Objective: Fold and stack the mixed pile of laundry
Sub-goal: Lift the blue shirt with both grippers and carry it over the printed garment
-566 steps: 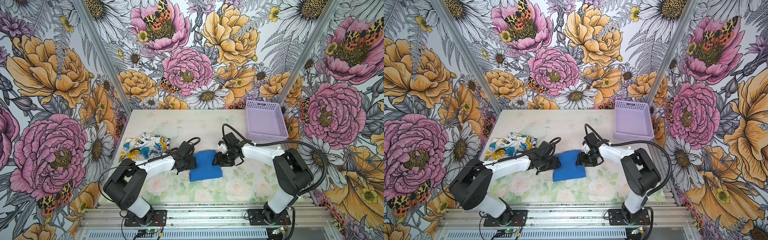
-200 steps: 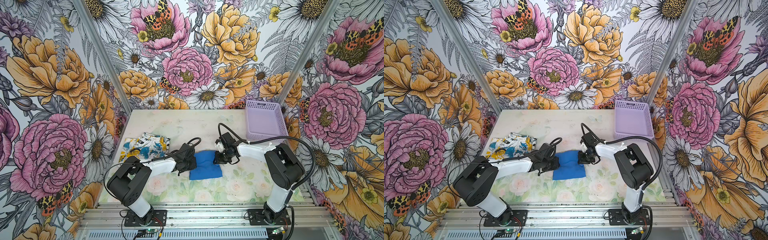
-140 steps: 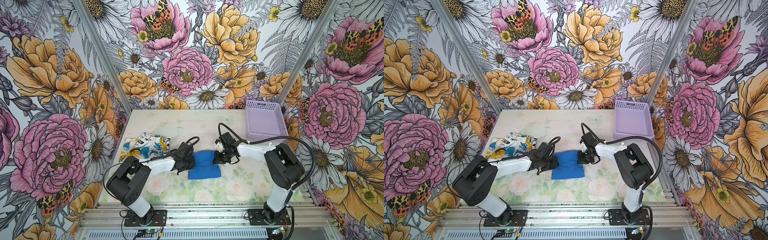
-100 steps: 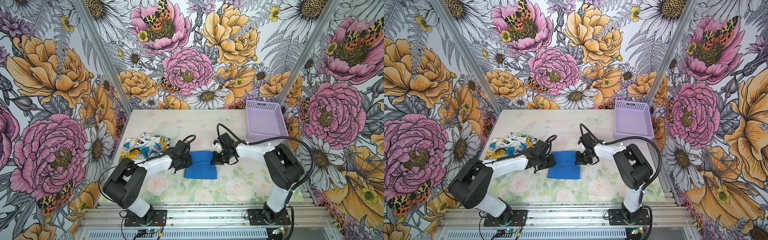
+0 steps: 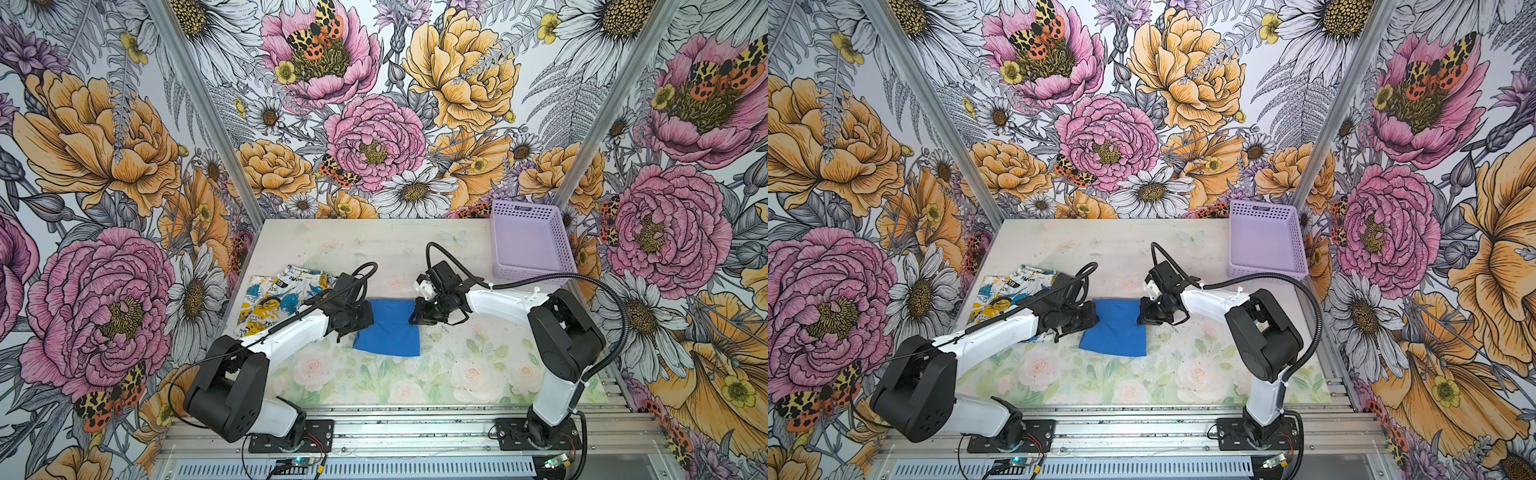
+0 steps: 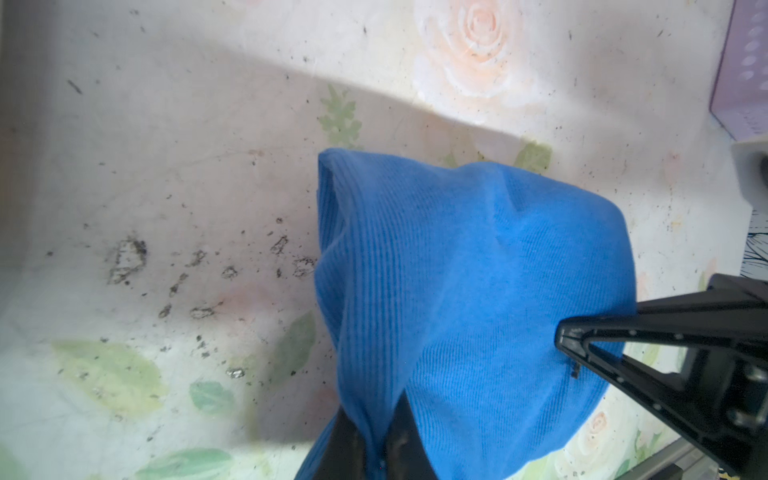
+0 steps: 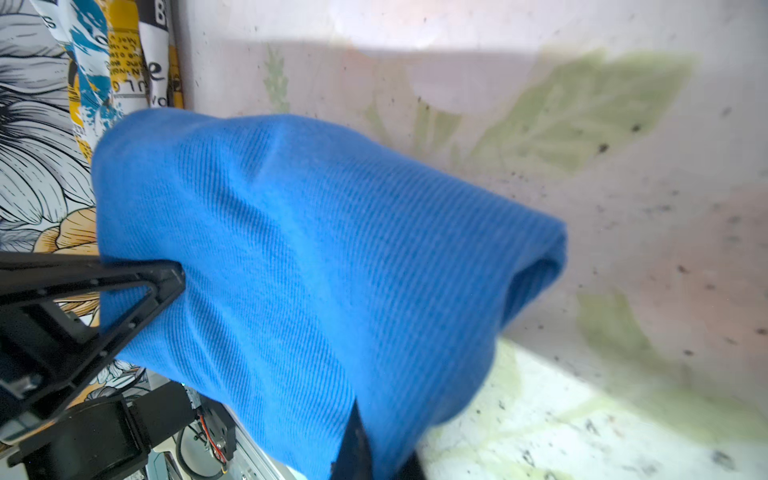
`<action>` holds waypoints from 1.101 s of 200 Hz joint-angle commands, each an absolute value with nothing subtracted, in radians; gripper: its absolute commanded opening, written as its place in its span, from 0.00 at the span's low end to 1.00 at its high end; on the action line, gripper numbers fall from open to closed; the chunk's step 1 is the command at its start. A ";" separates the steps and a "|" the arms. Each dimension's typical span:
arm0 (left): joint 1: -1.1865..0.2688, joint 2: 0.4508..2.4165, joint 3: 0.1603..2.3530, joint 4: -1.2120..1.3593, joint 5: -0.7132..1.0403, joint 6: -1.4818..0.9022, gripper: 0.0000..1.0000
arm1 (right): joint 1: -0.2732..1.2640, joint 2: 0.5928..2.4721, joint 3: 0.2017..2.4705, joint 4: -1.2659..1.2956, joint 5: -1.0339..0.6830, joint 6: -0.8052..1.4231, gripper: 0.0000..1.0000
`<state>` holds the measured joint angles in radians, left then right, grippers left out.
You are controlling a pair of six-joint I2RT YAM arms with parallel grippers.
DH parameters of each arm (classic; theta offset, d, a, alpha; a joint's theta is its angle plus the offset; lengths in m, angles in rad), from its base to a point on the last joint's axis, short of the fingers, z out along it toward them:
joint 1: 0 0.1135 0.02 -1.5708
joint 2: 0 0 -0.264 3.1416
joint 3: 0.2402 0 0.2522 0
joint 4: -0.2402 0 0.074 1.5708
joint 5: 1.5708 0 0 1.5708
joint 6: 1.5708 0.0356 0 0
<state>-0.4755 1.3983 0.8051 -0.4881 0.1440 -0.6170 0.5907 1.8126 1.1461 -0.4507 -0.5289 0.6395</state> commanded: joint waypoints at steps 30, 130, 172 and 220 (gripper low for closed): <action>-0.441 1.317 0.843 -0.537 0.158 -0.582 0.00 | 0.603 1.768 1.202 -0.433 -0.548 0.674 0.00; -0.333 1.251 0.926 -0.663 0.196 -0.485 0.00 | 0.639 1.782 1.311 -0.440 -0.560 0.711 0.00; -0.262 1.243 0.971 -0.700 0.208 -0.430 0.00 | 0.658 1.825 1.395 -0.440 -0.554 0.727 0.00; -0.160 1.244 1.033 -0.755 0.206 -0.353 0.00 | 0.694 1.888 1.495 -0.426 -0.541 0.751 0.00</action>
